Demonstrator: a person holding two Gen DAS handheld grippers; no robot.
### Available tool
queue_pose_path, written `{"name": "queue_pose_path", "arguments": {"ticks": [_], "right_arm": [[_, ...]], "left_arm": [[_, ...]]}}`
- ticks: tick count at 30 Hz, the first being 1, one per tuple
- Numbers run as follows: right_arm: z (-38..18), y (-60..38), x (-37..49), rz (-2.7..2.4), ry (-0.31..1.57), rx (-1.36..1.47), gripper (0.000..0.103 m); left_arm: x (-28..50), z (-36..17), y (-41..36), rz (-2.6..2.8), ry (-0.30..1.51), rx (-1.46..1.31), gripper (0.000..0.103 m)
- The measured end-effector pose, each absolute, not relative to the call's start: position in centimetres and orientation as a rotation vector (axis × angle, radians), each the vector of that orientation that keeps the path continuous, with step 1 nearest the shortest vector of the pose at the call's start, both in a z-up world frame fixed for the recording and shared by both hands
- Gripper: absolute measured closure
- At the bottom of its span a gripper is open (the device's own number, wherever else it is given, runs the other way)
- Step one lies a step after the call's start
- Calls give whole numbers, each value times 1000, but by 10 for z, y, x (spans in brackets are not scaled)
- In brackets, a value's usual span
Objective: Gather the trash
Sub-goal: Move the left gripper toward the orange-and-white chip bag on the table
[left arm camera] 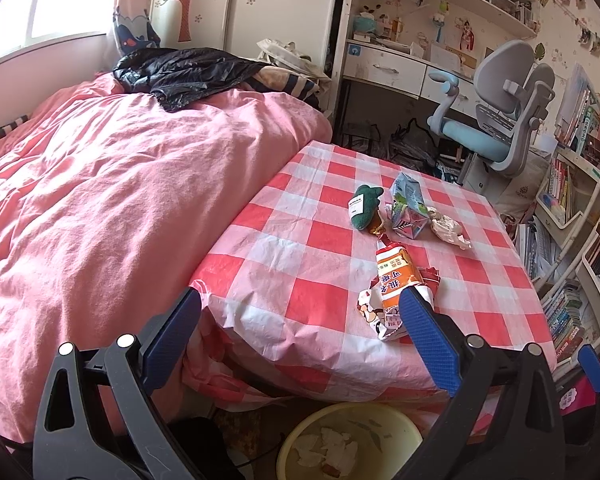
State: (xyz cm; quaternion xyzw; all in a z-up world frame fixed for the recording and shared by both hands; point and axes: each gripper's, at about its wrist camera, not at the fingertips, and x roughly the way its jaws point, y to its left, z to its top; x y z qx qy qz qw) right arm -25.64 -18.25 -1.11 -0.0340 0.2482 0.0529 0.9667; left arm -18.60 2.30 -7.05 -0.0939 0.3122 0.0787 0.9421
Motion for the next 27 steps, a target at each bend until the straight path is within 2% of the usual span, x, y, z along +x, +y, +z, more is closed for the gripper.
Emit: {"name": "queue_pose_path", "arguments": {"ticks": [27], "right_arm": [[-19, -188, -242, 130, 540, -19, 8]], "left_arm": [[-170, -80, 17, 185, 665, -188, 8]]}}
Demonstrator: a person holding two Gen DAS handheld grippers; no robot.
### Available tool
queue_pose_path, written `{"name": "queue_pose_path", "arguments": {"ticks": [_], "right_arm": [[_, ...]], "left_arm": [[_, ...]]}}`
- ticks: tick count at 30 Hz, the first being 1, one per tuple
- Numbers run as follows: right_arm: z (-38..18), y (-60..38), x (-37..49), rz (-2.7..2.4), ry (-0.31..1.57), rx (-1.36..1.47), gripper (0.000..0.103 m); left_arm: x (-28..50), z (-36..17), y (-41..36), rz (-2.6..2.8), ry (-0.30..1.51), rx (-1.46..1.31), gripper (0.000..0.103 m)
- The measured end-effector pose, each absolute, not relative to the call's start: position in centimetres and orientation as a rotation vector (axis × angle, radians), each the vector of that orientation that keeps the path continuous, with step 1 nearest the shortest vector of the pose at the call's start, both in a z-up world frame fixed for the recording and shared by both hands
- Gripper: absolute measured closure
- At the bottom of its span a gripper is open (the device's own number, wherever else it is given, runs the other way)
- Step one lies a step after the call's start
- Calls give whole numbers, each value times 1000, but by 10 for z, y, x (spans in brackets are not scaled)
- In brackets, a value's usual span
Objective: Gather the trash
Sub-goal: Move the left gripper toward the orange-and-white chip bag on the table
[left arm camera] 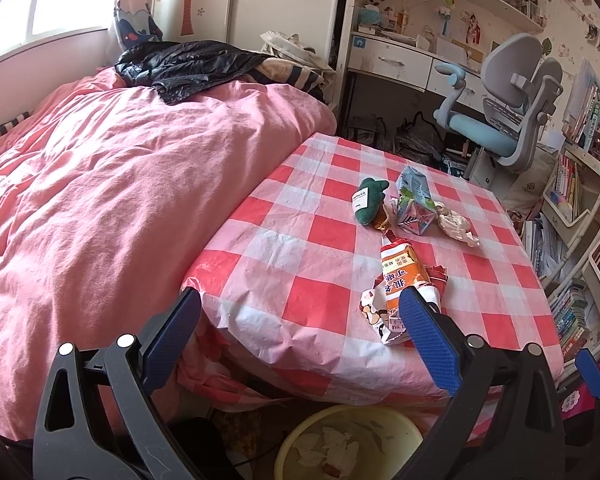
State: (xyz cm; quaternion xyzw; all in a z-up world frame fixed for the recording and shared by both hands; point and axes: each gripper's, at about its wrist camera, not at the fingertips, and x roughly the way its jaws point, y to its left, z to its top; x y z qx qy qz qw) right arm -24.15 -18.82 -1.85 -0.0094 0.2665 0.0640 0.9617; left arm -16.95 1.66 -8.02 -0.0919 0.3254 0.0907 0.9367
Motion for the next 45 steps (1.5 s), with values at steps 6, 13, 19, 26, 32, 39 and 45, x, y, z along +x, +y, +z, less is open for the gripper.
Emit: {"name": "queue_pose_path", "arguments": {"ticks": [6, 13, 19, 26, 32, 39, 45], "right_arm": [[-22, -191, -234, 129, 553, -13, 8], [-27, -193, -223, 131, 571, -8, 8], [-32, -193, -214, 136, 585, -5, 8], [-35, -194, -209, 141, 599, 6, 8], [-35, -196, -210, 137, 599, 11, 8], [-33, -196, -218, 138, 595, 1, 8], [-31, -198, -226, 132, 590, -1, 8]], "left_arm": [[-162, -83, 12, 182, 674, -178, 8], [-150, -86, 11, 181, 687, -188, 8], [-139, -88, 9, 179, 698, -193, 8], [-132, -89, 4, 168, 708, -198, 8], [-133, -89, 2, 166, 710, -196, 8], [-142, -89, 3, 171, 714, -190, 8], [-150, -90, 8, 182, 718, -188, 8]]}}
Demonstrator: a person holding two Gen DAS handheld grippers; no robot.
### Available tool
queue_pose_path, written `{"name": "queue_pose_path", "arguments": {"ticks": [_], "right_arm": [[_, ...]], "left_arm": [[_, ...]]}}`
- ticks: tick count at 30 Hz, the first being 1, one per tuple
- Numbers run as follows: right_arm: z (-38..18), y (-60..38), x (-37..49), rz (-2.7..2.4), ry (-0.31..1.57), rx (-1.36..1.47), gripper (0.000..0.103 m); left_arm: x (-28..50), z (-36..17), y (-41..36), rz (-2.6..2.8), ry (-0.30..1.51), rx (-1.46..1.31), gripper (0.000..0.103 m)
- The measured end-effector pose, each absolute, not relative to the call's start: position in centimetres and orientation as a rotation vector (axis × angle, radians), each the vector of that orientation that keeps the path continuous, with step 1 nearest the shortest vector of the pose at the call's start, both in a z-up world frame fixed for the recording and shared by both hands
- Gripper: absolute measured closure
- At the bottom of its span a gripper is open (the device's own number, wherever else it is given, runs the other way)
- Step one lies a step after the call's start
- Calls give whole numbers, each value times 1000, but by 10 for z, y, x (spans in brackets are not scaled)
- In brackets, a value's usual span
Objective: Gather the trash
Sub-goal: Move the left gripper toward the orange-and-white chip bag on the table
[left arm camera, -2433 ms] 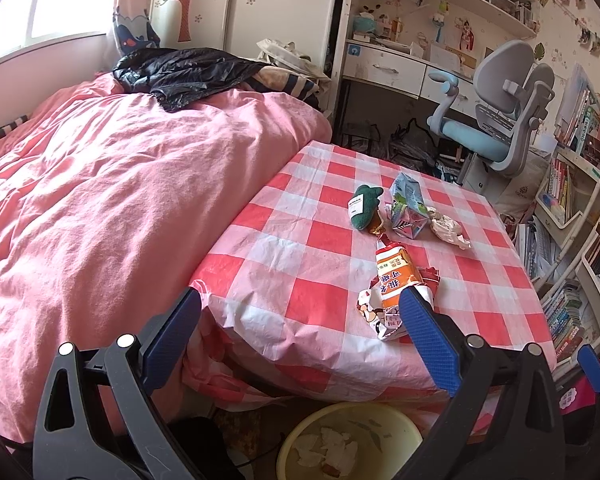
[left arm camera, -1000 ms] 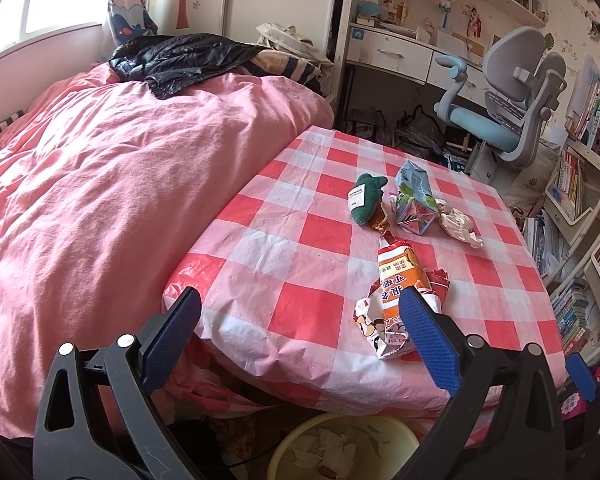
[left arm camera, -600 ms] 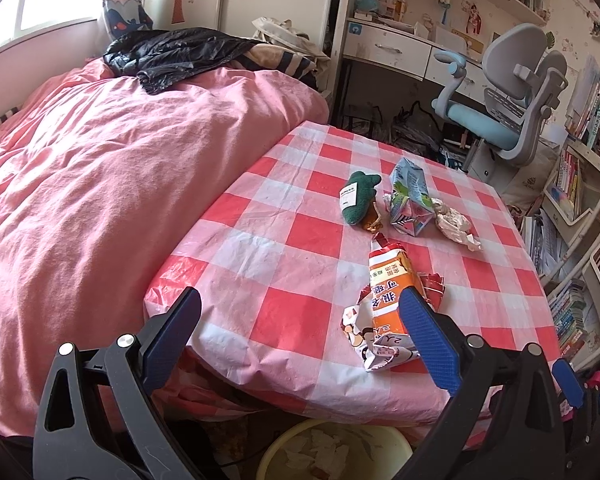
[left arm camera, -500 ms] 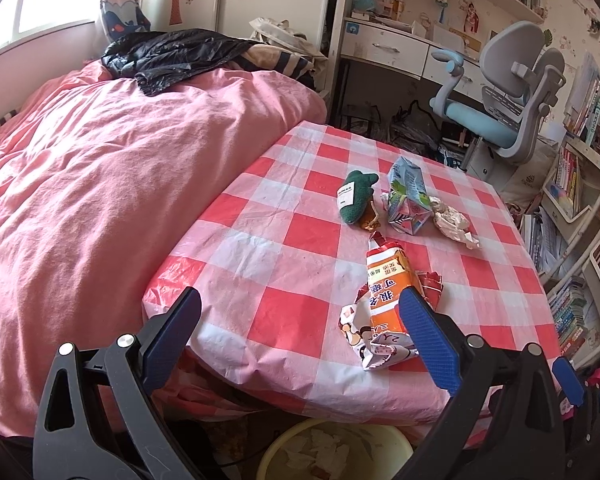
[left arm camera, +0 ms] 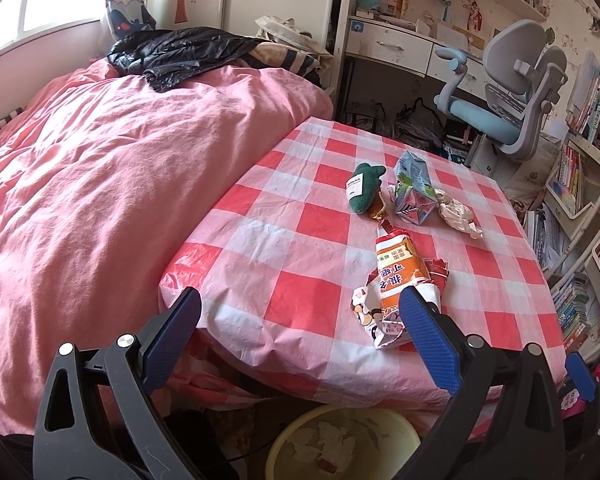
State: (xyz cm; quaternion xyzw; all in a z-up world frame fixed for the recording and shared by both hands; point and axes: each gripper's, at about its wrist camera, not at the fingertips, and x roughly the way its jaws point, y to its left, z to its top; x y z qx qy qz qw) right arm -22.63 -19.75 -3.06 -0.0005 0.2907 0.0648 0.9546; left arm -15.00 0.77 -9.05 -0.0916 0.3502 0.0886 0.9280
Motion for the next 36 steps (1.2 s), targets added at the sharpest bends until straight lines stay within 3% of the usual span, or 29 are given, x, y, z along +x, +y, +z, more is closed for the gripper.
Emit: {"name": "queue_pose_path", "arguments": {"ticks": [36], "right_arm": [[-29, -192, -245, 135, 596, -35, 8]], "left_arm": [[-168, -105, 30, 202, 778, -271, 7]]}}
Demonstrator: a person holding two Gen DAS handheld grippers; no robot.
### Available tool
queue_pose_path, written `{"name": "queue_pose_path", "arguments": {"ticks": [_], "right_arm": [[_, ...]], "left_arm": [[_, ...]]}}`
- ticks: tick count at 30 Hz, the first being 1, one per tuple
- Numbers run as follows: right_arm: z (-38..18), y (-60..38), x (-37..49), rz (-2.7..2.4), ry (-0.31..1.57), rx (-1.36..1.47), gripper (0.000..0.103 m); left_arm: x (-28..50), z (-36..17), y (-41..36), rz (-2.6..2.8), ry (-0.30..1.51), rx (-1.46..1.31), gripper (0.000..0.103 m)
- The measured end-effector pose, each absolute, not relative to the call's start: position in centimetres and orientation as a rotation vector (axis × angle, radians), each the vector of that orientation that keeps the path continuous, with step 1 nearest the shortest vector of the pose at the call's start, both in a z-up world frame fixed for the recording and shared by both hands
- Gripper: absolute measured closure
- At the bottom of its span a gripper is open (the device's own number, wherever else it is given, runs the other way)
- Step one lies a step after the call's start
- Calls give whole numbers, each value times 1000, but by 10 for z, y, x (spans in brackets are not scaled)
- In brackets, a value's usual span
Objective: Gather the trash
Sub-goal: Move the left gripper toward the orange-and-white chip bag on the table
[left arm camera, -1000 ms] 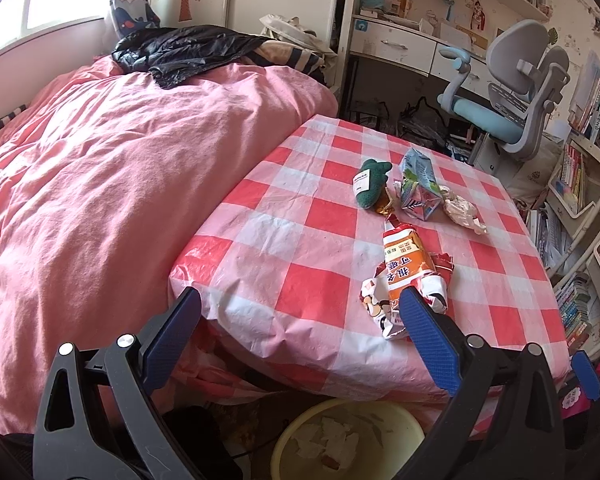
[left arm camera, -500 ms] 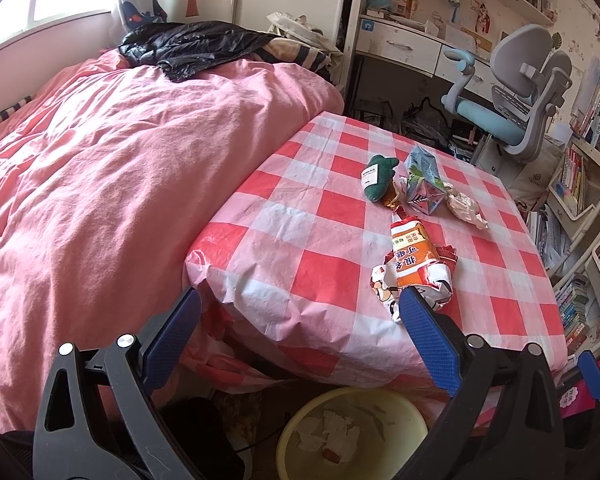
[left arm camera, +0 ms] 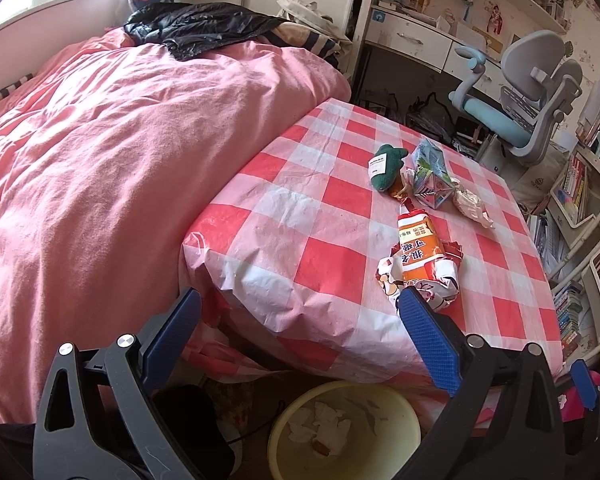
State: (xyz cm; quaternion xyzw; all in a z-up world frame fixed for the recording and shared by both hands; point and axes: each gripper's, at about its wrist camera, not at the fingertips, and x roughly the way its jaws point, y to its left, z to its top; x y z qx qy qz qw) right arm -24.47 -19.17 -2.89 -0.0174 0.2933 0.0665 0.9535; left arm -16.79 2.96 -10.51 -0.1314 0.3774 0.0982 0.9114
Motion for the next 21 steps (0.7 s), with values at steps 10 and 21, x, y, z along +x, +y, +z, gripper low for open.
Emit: {"name": "queue_pose_path", "arguments": {"ticks": [10, 21], "right_arm": [[-31, -192, -239, 153, 606, -8, 8], [-34, -197, -231, 156, 626, 13, 8]], "left_arm": [[-164, -111, 33, 207, 803, -300, 8], [-155, -115, 30, 206, 820, -300, 7]]}}
